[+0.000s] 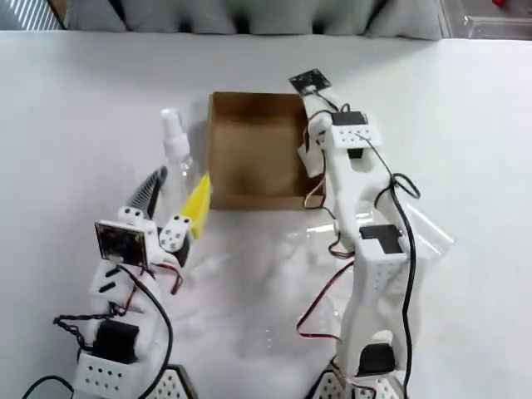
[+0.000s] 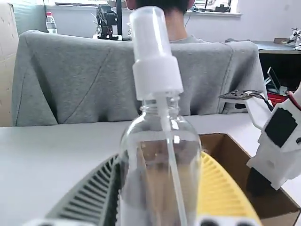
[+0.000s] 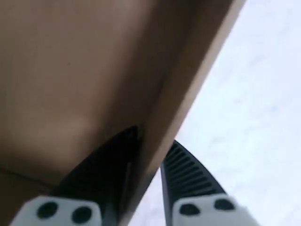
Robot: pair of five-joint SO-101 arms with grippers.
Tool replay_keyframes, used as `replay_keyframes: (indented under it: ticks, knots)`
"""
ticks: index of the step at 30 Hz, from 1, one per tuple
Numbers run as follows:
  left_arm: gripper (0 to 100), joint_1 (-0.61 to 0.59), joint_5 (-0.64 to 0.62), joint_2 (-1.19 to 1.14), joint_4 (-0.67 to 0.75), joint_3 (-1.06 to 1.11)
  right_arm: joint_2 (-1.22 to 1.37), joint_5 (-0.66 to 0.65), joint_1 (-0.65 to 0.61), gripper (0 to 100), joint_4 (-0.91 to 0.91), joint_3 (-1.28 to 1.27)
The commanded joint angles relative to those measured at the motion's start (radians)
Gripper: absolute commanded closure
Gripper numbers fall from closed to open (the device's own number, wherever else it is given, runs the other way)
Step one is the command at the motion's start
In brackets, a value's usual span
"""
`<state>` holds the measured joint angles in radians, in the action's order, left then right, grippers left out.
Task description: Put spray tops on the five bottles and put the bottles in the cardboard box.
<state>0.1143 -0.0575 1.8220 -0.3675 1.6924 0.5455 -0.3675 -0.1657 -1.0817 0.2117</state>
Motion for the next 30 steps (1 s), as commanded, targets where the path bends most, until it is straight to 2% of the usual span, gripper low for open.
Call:
replay_keyframes:
  ticks: [1, 10, 17, 23, 28, 30]
  knots:
    - [98, -0.01, -0.011, 0.005, 0.032, 0.0, -0.153, 0.009, -0.05, 98.4, -0.01, -0.095]
    - [98, -0.01, -0.011, 0.005, 0.049, 0.0, -0.395, 0.285, -0.122, 98.1, 0.079, -0.391]
    - [98, -0.025, -0.011, 0.005, 0.048, 0.0, -0.446, 0.48, -0.081, 98.0, 0.081, -0.417]
    - [98, -0.047, -0.012, 0.005, 0.052, 0.0, -0.44, 0.502, -0.073, 96.5, 0.145, -0.454]
    - [98, -0.041, -0.014, 0.005, 0.052, -0.002, -0.438, 0.506, -0.082, 80.7, 0.128, -0.465]
    - [98, -0.041, -0.049, 0.005, 0.054, -0.005, -0.446, 0.506, -0.082, 78.2, 0.105, -0.463]
